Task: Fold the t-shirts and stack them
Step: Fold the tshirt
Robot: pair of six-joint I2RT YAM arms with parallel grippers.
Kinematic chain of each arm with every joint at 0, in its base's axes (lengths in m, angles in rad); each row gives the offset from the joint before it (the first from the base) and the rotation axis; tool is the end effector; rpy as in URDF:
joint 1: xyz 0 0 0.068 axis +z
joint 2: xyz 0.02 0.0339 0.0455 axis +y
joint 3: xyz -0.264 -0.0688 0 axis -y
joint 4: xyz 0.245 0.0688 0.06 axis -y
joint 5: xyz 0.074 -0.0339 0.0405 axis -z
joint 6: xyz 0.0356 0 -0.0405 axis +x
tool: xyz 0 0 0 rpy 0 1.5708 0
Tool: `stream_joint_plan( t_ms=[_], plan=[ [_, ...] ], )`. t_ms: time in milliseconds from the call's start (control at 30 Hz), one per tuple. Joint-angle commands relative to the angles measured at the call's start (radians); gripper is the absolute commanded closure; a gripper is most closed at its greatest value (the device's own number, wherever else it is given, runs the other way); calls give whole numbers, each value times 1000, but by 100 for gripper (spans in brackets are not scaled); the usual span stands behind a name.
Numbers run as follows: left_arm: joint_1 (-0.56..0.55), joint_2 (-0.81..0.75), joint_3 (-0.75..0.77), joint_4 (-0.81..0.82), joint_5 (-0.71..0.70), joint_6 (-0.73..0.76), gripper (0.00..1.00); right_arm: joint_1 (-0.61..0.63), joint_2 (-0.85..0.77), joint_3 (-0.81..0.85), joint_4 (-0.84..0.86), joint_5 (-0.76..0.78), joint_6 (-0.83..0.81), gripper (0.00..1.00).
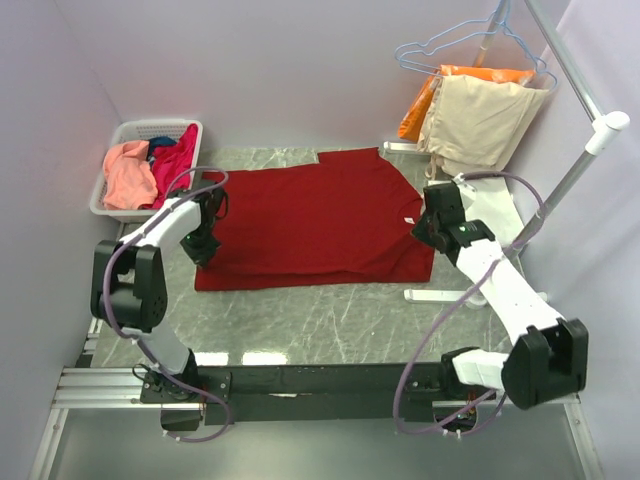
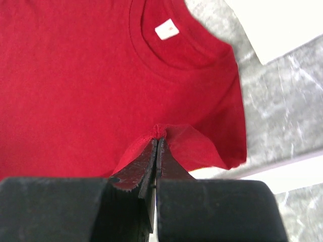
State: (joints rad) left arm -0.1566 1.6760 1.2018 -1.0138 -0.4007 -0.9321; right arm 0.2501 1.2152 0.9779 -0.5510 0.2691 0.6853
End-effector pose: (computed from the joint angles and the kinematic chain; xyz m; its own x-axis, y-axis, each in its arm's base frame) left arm 0.3004 -0.0334 0.2111 -0.6766 -0.6416 -0.3614 -0.7237 0.6700 0.1653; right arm 0.2511 0.0544 0.2849 -0.5680 0.4846 -0.6652 0.3908 0.8701 0.3003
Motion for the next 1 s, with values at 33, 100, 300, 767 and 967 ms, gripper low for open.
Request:
stream_joint_plan(
  t_ms=[33, 100, 300, 767, 967],
  plan=[
    [11, 57, 79, 15, -61, 26, 99, -34, 88, 79, 105, 29, -24, 100],
    [15, 82, 102, 17, -63, 29, 99, -43, 115, 96, 117, 15, -27, 100],
    [34, 132, 153, 14, -82, 30, 99, -61, 214, 159, 138, -4, -38, 100],
    [45, 257, 251, 57, -59, 88, 99, -64, 405, 281, 137, -74, -46, 100],
    [48, 324, 389, 66, -124, 110, 70, -66, 494, 364, 190, -120, -64, 79]
  ],
)
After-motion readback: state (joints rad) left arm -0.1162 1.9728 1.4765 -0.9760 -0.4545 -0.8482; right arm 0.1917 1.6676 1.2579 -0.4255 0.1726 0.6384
